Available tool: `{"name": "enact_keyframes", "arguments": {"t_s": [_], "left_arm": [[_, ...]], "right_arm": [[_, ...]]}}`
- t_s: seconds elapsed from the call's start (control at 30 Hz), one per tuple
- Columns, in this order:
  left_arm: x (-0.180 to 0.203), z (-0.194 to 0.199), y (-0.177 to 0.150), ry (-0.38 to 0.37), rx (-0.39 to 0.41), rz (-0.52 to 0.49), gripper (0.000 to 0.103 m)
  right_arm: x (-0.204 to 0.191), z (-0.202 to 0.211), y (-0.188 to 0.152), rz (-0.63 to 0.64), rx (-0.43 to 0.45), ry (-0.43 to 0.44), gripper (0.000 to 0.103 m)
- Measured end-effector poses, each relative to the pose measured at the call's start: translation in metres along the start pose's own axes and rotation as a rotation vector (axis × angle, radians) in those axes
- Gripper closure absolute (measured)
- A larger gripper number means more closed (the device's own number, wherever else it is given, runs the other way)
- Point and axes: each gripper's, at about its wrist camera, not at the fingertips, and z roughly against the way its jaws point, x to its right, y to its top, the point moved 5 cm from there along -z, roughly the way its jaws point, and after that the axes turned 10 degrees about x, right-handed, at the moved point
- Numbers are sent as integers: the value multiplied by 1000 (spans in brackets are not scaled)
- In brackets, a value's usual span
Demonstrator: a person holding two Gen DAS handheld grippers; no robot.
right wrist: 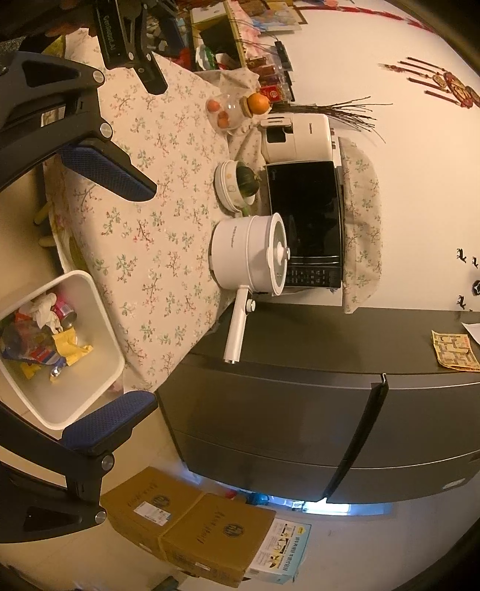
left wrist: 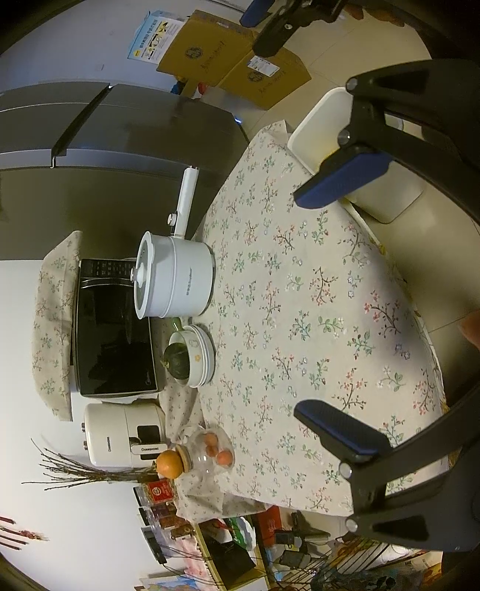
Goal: Collect trash
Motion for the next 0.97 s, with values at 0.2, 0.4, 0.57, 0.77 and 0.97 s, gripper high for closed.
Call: {"name": "enact_keyframes", "arguments": {"t_s": [0.2, 0.4, 0.57, 0.77, 0.97], "left_arm": [[2, 0, 2, 1, 8, -2, 0], [1, 3, 6, 4, 22, 10, 0], [1, 4, 8, 5, 32, 18, 0], [1, 3, 6, -12, 17, 19, 0], [-7, -4, -1, -34, -31, 50, 0]], "right_arm": [[-1, 0, -1, -12, -2, 2, 0], [-1, 0, -1, -34, -2, -2, 0], [-1, 1, -1, -45, -5, -7, 0], [1, 0, -1, -67, -4, -6, 0], [-8, -9, -8, -71, -45, 16, 0]]}}
